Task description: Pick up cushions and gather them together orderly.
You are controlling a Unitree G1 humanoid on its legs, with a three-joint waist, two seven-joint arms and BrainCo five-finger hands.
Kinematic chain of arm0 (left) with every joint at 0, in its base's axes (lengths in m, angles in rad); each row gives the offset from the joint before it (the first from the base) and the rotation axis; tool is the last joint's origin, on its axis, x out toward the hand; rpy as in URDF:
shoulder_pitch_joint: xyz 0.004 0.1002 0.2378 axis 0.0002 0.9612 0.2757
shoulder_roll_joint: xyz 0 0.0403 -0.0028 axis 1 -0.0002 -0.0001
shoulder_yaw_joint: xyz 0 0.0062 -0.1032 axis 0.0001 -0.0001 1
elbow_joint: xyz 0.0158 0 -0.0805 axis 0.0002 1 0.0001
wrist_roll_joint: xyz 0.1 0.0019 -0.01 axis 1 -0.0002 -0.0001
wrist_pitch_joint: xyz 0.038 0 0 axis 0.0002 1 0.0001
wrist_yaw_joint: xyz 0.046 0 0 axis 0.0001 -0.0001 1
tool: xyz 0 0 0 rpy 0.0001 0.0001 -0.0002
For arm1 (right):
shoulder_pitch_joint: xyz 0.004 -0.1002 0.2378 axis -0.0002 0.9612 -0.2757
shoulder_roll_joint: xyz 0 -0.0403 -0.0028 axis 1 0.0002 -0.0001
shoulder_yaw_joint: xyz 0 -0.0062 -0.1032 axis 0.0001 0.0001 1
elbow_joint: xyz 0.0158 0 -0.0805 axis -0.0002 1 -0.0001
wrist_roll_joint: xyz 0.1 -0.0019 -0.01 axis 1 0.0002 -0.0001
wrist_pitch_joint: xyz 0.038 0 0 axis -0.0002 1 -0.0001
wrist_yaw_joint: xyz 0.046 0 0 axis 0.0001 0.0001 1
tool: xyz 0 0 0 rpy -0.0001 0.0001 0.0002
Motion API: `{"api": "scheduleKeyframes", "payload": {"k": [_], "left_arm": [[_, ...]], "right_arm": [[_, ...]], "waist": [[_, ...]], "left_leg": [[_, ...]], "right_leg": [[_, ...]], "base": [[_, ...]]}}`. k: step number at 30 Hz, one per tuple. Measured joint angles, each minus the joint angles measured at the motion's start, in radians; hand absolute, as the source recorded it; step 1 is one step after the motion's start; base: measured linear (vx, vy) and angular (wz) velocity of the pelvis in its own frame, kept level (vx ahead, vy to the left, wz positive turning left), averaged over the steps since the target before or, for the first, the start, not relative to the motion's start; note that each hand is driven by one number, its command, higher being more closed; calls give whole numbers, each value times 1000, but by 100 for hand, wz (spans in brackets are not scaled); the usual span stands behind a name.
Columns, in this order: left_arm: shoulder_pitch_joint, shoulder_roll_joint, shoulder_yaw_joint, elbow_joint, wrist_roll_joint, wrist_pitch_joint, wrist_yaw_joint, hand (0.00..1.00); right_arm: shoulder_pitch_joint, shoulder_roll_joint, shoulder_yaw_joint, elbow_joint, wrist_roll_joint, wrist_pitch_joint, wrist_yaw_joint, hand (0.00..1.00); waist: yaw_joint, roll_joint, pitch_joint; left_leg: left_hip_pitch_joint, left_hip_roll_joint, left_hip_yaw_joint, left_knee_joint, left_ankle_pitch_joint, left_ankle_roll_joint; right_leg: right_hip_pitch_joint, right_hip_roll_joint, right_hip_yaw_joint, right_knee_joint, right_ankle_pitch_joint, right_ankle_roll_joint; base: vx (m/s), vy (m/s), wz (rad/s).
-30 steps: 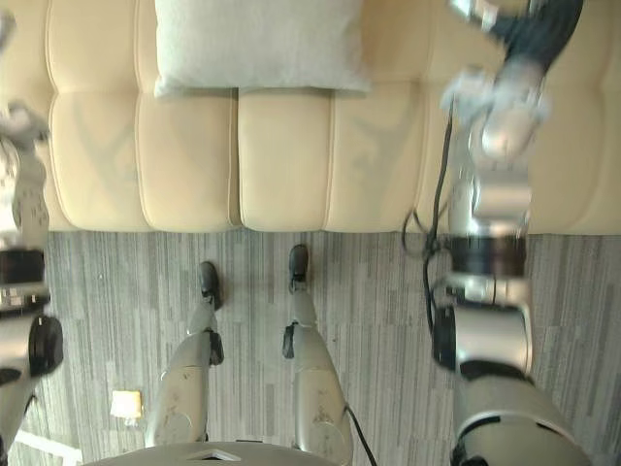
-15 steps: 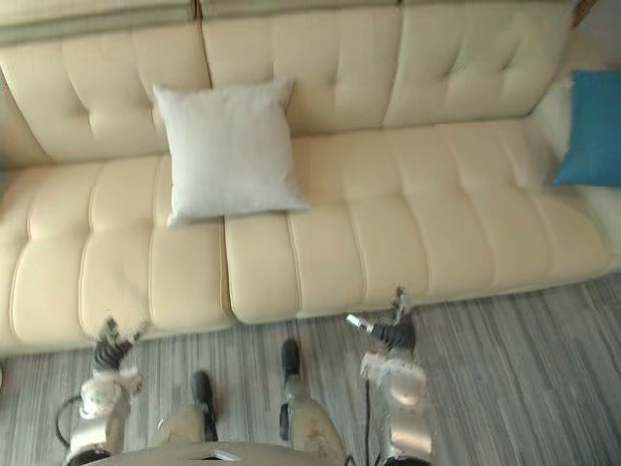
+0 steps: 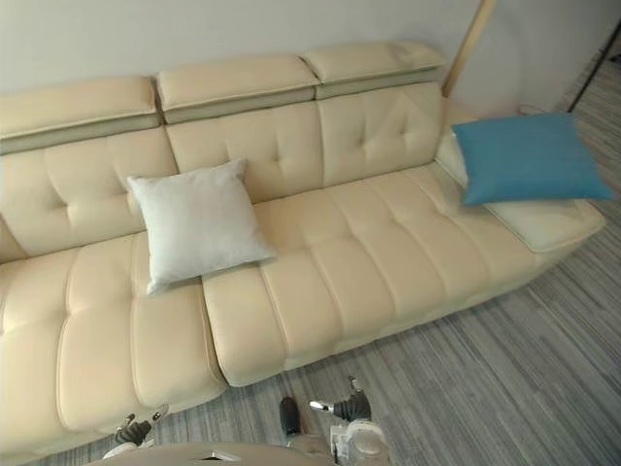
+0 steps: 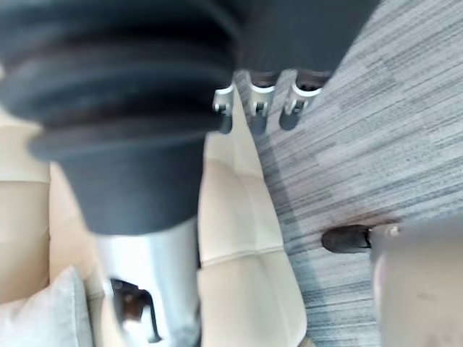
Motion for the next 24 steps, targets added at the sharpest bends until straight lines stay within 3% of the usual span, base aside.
{"api": "scheduleKeyframes", "payload": {"k": [2,3,4,5,6,7,8,9,10,11,12,15,16,20,22,24], "left_arm": [[0,21,8,-12,0,3,0,0],[-3,22,21,-13,-1,6,1,0],[-3,27,26,-11,-2,8,2,0],[4,32,26,-12,-2,12,5,0],[5,44,35,-25,-7,18,8,0],[1,43,41,-9,-12,21,9,0],[0,22,54,11,-15,20,9,0],[-3,24,54,6,-21,19,16,0],[-13,30,43,0,-26,20,22,0],[-24,37,37,-1,-36,17,22,0],[-38,31,35,11,-45,20,23,0],[-37,16,-5,12,-60,19,25,0],[-37,16,-17,12,-60,19,25,0],[-37,17,-60,7,-61,16,25,0],[-39,28,-74,7,-61,11,22,0],[-38,25,-72,4,-61,8,21,0]], "right_arm": [[-12,4,64,3,0,0,0,0],[-47,5,73,21,0,1,1,0],[-63,10,75,39,0,5,1,0],[-59,9,81,49,0,4,-1,0],[-57,14,89,71,0,1,-2,0],[-70,10,102,79,0,-2,-2,0],[-117,-6,89,107,0,0,-2,0],[-130,-3,90,109,0,0,-2,0],[-137,0,89,112,0,0,-4,0],[-143,-1,91,113,0,3,-3,0],[-171,-16,92,107,0,3,-4,0],[-173,-49,91,109,1,5,-5,0],[-164,-52,90,109,0,5,-5,0],[-142,-81,64,110,0,6,-8,0],[-133,-82,42,113,0,6,-18,0],[-119,-81,22,113,0,8,-29,0]], "waist": [[-4,-20,16],[-4,-3,31],[-5,-4,40],[-3,-13,41],[-5,-46,40],[6,-40,35],[52,-5,25],[39,-13,34],[29,-28,44],[38,-49,51],[44,-3,69],[43,44,77],[39,36,84],[38,47,84],[37,34,92],[40,32,93]], "left_leg": [[-30,7,48,61,-15,36],[-46,39,55,62,-7,42],[-43,45,54,61,1,37],[-41,41,26,86,2,35],[-54,23,10,127,-8,36],[-78,8,-44,103,-44,56],[-96,9,-102,33,36,49],[-104,-13,-106,31,51,42],[-122,-35,-130,26,74,48],[-149,-30,-128,51,76,45],[-194,12,-136,81,83,33],[-199,48,-167,21,149,15],[-195,51,-172,3,165,12],[-171,37,-187,-77,240,10],[-179,22,-202,-61,229,16],[-184,3,-206,4,174,25]], "right_leg": [[-38,4,10,23,18,37],[-98,-3,-53,150,-64,11],[-171,-17,-138,371,-172,-32],[-213,-83,-218,647,-287,-24],[-219,-91,-234,689,-285,-4],[-191,-79,-226,613,-276,20],[-146,-69,-191,595,-334,5],[-148,-97,-205,687,-383,8],[-76,-146,-196,667,-467,38],[-27,-151,-201,558,-497,41],[-6,-111,-228,452,-458,24],[21,-61,-257,356,-387,-4],[24,-57,-268,352,-381,-8],[7,-58,-281,358,-359,-19],[-2,-70,-275,358,-354,-19],[-9,-87,-250,360,-350,-21]], "base": [[-114,28,-58],[-106,22,-28],[-57,2,8],[-32,-19,37],[-69,-45,41],[-254,-17,-39],[-264,-34,-40],[-202,-61,-15],[-77,-176,36],[-188,-274,18],[-226,-255,-9],[-181,-123,8],[-135,-94,28],[-177,-52,9],[-103,61,-7],[-96,142,-43]]}}
